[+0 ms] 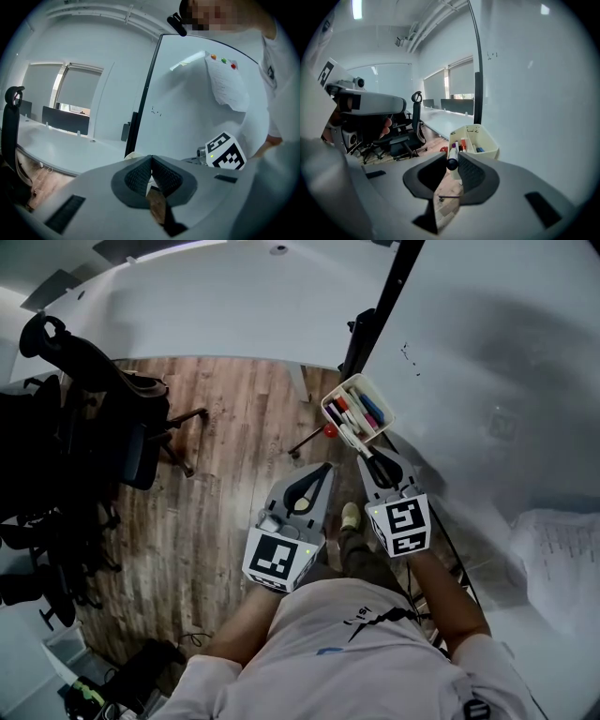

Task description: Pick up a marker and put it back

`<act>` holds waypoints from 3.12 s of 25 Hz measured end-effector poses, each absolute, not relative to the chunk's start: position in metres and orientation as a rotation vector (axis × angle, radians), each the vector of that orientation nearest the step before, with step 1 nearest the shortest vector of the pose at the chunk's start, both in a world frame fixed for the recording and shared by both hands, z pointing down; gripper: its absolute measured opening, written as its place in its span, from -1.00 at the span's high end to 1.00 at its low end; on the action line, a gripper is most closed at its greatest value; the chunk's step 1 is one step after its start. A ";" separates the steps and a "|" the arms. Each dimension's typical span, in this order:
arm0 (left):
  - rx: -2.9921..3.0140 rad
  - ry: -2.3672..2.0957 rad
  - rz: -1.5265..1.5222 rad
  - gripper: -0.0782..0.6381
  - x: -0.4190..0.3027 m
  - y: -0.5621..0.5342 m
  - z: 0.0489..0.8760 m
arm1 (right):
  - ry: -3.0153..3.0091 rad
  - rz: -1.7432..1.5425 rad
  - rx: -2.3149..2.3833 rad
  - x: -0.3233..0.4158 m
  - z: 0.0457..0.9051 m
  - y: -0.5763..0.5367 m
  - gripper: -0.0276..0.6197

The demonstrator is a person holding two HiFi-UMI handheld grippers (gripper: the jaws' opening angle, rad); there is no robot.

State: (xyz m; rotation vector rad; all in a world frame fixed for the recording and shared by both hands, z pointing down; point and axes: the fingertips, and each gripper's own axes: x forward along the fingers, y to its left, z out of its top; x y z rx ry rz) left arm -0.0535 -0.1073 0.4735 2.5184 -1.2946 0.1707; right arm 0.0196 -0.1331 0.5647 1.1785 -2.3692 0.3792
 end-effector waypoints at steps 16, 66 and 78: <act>2.556 -1.247 0.148 0.75 -0.038 -0.108 0.445 | -2.484 0.314 1.256 0.036 0.476 -0.136 0.66; 2.620 -1.252 0.003 0.75 -0.039 -0.108 0.384 | -2.564 0.137 1.257 0.023 0.405 -0.128 0.66; 2.579 -1.251 0.063 0.75 -0.052 -0.115 0.416 | -2.525 0.199 1.241 0.014 0.447 -0.144 0.66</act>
